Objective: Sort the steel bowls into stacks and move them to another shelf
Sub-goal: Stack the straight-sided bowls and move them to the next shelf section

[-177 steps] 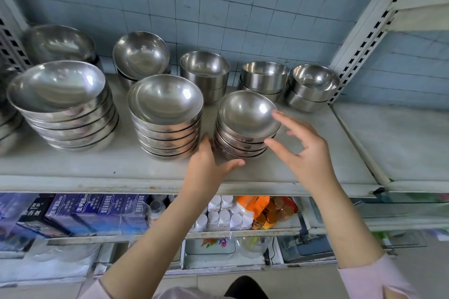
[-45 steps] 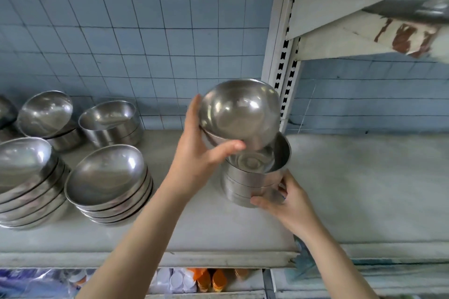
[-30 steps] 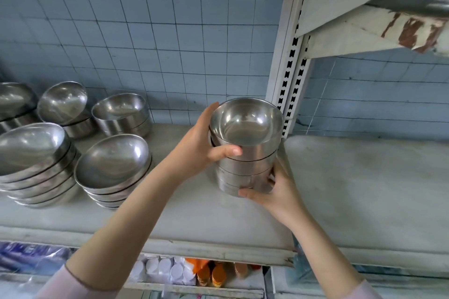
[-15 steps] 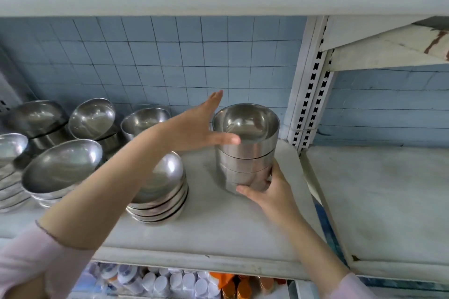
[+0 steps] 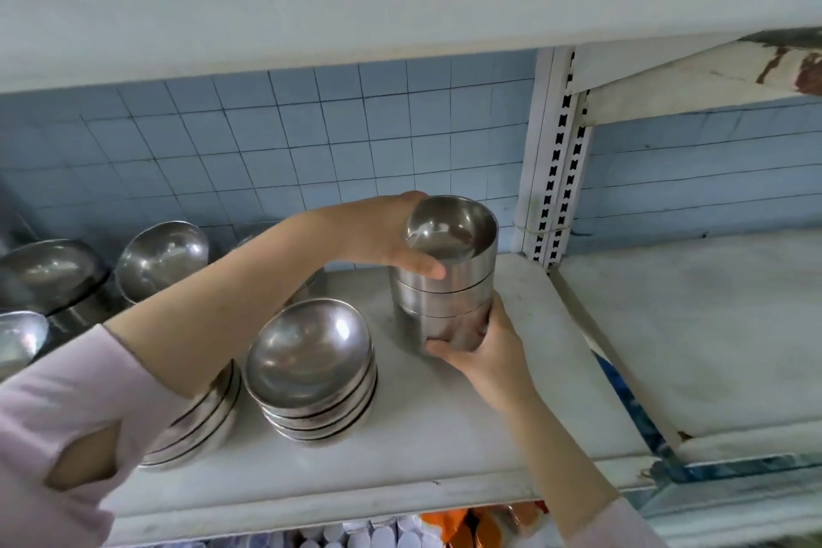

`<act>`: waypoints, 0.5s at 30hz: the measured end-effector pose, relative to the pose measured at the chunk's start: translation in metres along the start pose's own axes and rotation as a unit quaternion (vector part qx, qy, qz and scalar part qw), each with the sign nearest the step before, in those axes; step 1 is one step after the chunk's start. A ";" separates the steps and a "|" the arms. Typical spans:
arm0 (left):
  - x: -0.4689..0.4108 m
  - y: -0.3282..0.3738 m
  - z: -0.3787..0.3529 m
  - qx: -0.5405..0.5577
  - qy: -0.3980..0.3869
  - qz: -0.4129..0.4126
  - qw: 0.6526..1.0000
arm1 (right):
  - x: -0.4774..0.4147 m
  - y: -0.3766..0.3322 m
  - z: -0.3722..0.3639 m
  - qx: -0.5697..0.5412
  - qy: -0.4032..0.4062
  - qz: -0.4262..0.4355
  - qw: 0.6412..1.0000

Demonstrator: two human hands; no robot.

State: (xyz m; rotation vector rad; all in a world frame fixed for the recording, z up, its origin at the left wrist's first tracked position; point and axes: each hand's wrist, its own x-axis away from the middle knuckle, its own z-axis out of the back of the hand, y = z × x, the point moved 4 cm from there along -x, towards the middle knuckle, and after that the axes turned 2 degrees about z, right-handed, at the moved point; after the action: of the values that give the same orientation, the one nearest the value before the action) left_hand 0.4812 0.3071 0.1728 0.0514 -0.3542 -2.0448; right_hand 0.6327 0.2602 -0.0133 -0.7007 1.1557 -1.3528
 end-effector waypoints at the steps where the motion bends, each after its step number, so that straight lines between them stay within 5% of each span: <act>1: 0.000 -0.002 -0.001 0.007 -0.002 -0.008 1.000 | 0.000 0.000 -0.001 0.002 0.001 -0.002 1.000; 6: 0.004 -0.018 0.002 0.008 -0.045 0.012 0.999 | 0.000 0.000 -0.008 -0.006 0.012 -0.018 1.000; 15: 0.018 -0.168 0.013 -0.118 -0.076 0.233 0.962 | 0.005 0.008 -0.023 -0.039 0.038 -0.038 0.998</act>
State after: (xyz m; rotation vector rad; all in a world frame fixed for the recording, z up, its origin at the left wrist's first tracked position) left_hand 0.3265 0.3688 0.1412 -0.3102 -0.1898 -1.6113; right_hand 0.6141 0.2620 -0.0295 -0.7606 1.2586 -1.4137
